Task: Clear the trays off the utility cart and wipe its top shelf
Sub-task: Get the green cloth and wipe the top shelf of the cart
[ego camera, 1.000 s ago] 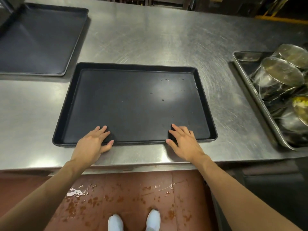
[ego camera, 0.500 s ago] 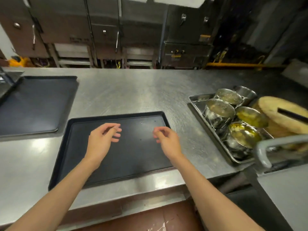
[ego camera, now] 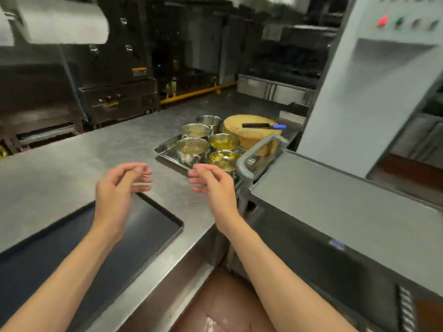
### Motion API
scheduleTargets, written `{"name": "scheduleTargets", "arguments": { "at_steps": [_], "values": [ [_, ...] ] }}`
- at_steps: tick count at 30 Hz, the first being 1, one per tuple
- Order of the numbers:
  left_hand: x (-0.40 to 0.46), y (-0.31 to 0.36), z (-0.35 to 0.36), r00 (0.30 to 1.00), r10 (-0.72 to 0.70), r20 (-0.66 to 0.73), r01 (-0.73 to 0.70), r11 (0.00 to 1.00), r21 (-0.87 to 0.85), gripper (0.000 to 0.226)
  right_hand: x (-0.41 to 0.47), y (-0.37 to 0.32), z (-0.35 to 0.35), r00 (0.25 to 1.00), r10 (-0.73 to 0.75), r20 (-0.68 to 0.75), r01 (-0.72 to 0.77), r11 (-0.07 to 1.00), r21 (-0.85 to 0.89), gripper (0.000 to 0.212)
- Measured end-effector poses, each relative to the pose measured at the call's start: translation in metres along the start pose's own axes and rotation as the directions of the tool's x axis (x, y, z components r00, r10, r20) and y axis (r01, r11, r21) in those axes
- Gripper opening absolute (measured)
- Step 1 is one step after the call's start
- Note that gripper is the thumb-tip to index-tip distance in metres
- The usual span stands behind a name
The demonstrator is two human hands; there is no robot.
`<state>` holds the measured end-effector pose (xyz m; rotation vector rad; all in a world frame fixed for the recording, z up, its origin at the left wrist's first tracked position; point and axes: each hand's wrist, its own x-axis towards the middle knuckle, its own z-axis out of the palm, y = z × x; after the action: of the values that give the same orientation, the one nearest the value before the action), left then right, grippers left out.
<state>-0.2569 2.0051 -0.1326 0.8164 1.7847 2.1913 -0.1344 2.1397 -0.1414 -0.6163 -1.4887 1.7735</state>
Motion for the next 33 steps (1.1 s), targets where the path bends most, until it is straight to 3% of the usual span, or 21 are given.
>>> {"name": "scheduleTargets", "arguments": {
  "at_steps": [4,7,14,19,25,29,33],
  "values": [
    [-0.024,0.006,0.079,0.965,0.031,0.260,-0.008,0.996,-0.087,0.018,-0.045,-0.037,-0.076,0.970,-0.091,-0.226,0.081,0.995,-0.055,0.020],
    [-0.058,0.015,0.153,0.886,0.052,0.460,0.028,0.986,-0.166,0.020,-0.094,-0.074,-0.146,0.894,-0.181,-0.410,0.139,0.982,-0.131,0.022],
    [-0.179,0.065,0.297,0.660,0.175,0.731,0.123,0.934,-0.335,0.020,-0.240,-0.150,-0.269,0.591,-0.381,-0.711,0.195,0.923,-0.333,0.017],
    [-0.303,0.106,0.362,0.463,0.252,0.850,0.184,0.910,-0.371,0.023,-0.366,-0.181,-0.329,0.375,-0.477,-0.795,0.154,0.877,-0.455,0.025],
    [-0.460,0.152,0.409,0.282,0.293,0.913,0.266,0.891,-0.368,0.020,-0.515,-0.205,-0.378,0.104,-0.526,-0.844,0.062,0.850,-0.522,0.032],
    [-0.558,0.176,0.431,0.156,0.326,0.932,0.315,0.878,-0.360,0.020,-0.619,-0.215,-0.408,-0.088,-0.521,-0.849,0.056,0.848,-0.526,0.026],
    [-0.636,0.183,0.452,0.056,0.318,0.946,0.369,0.874,-0.316,0.020,-0.692,-0.217,-0.436,-0.235,-0.482,-0.844,0.070,0.858,-0.509,0.031]
  ]
}}
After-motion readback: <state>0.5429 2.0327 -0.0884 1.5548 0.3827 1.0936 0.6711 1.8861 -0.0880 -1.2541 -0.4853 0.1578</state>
